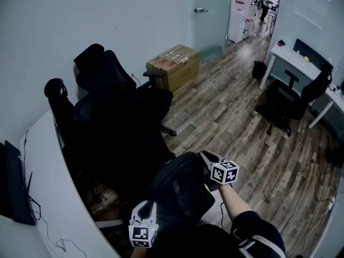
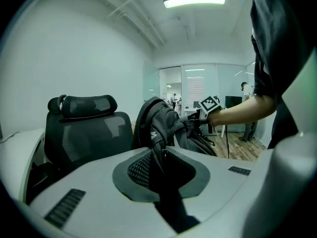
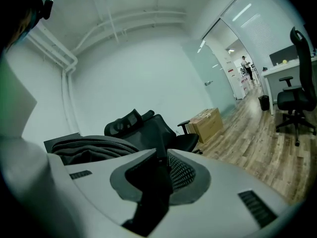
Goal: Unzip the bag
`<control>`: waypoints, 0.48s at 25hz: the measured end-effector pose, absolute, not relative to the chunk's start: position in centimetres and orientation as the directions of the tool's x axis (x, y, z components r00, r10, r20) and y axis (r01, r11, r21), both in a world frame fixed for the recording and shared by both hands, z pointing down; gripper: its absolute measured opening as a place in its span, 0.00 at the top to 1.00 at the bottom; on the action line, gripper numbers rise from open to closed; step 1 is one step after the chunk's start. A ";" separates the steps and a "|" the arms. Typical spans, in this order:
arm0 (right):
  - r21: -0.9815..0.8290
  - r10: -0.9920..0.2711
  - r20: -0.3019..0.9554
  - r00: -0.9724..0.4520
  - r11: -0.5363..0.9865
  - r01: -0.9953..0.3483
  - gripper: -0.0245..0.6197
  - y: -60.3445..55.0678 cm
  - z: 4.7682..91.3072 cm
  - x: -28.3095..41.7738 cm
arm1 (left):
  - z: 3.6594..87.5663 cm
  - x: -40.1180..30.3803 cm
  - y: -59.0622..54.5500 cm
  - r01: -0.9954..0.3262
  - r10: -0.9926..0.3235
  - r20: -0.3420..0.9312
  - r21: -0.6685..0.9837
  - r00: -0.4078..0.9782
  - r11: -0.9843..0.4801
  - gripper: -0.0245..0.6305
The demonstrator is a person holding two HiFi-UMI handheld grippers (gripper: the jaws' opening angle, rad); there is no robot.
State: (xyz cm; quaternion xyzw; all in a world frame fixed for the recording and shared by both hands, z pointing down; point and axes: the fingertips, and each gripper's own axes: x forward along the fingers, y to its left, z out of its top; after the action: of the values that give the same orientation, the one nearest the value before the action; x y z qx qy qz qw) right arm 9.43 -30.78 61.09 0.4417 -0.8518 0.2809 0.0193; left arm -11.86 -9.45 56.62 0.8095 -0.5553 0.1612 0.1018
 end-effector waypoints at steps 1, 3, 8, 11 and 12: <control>-0.457 -0.743 0.279 -0.609 0.455 -0.765 0.89 -30.5 60.8 9.3 | 56.5 -12.0 -9.2 -0.935 -0.868 0.374 -0.007 0.327 -0.356 0.86; -0.448 -0.744 0.272 -0.610 0.463 -0.765 0.89 -29.8 60.1 9.0 | 56.9 -12.3 -8.6 -0.937 -0.869 0.372 0.001 0.325 -0.350 0.87; -0.422 -0.753 0.234 -0.615 0.491 -0.762 0.89 -27.8 57.8 8.6 | 57.5 -13.0 -7.6 -0.944 -0.877 0.358 0.034 0.319 -0.329 0.86; -0.420 -0.759 0.196 -0.621 0.507 -0.753 0.89 -26.3 55.9 8.8 | 57.4 -13.0 -7.0 -0.950 -0.885 0.350 0.050 0.306 -0.308 0.86; -0.419 -0.759 0.184 -0.625 0.515 -0.748 0.89 -25.7 55.3 8.8 | 57.3 -13.0 -6.8 -0.951 -0.887 0.348 0.054 0.303 -0.303 0.86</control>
State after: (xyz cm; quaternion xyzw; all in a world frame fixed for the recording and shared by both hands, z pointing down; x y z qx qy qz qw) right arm 8.81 -25.69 55.25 0.4329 -0.8702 0.2350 -0.0113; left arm -13.03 -6.83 57.31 0.7972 -0.5766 0.1270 0.1260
